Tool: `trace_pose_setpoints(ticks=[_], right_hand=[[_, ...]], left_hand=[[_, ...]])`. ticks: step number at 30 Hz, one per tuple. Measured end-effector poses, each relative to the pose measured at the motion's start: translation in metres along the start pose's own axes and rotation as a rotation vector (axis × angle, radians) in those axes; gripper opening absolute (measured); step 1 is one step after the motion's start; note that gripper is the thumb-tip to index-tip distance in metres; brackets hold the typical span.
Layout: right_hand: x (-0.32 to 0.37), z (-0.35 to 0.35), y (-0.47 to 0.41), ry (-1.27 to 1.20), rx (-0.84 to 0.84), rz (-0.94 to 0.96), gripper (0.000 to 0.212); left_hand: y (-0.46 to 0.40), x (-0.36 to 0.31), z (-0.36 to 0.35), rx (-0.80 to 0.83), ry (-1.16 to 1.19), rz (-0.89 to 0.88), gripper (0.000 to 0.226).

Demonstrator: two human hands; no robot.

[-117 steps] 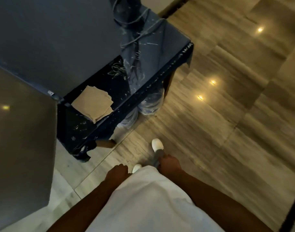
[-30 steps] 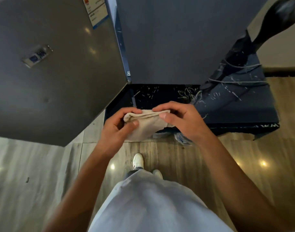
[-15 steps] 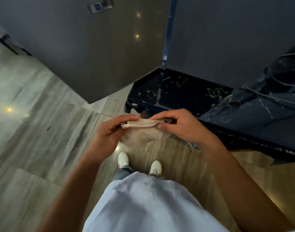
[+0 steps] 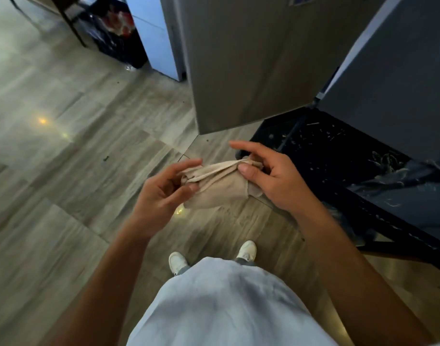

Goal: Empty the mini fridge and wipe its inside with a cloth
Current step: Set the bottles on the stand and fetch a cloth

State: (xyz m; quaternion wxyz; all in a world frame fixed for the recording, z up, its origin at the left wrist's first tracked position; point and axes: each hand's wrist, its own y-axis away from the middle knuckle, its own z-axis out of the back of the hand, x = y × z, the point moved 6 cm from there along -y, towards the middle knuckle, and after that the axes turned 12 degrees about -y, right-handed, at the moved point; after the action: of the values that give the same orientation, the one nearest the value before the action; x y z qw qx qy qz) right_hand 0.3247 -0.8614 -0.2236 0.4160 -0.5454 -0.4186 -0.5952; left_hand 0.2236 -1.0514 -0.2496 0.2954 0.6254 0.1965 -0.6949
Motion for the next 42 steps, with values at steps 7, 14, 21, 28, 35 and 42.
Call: trace_pose_setpoints(ticks=[7, 14, 21, 28, 35, 42], right_hand=[[-0.007, -0.123, -0.033, 0.024, 0.147, -0.067, 0.025], [0.008, -0.209, -0.074, -0.041, 0.081, 0.036, 0.023], [0.021, -0.224, -0.115, -0.175, -0.034, 0.077, 0.025], [0.013, -0.228, -0.211, -0.174, -0.062, 0.062, 0.022], [0.027, -0.221, -0.301, -0.213, -0.060, 0.011, 0.023], [0.031, -0.213, -0.371, -0.190, -0.167, 0.006, 0.033]], left_hand=[[0.041, 0.029, 0.122, -0.078, -0.073, 0.030, 0.036], [0.054, 0.022, 0.210, -0.106, -0.255, -0.037, 0.040], [0.032, 0.025, 0.245, 0.010, -0.010, -0.021, 0.047], [-0.052, 0.027, 0.299, -0.118, -0.006, 0.020, 0.037], [-0.138, 0.017, 0.341, -0.104, 0.078, 0.022, 0.018], [-0.233, 0.020, 0.375, -0.095, -0.039, 0.032, 0.030]])
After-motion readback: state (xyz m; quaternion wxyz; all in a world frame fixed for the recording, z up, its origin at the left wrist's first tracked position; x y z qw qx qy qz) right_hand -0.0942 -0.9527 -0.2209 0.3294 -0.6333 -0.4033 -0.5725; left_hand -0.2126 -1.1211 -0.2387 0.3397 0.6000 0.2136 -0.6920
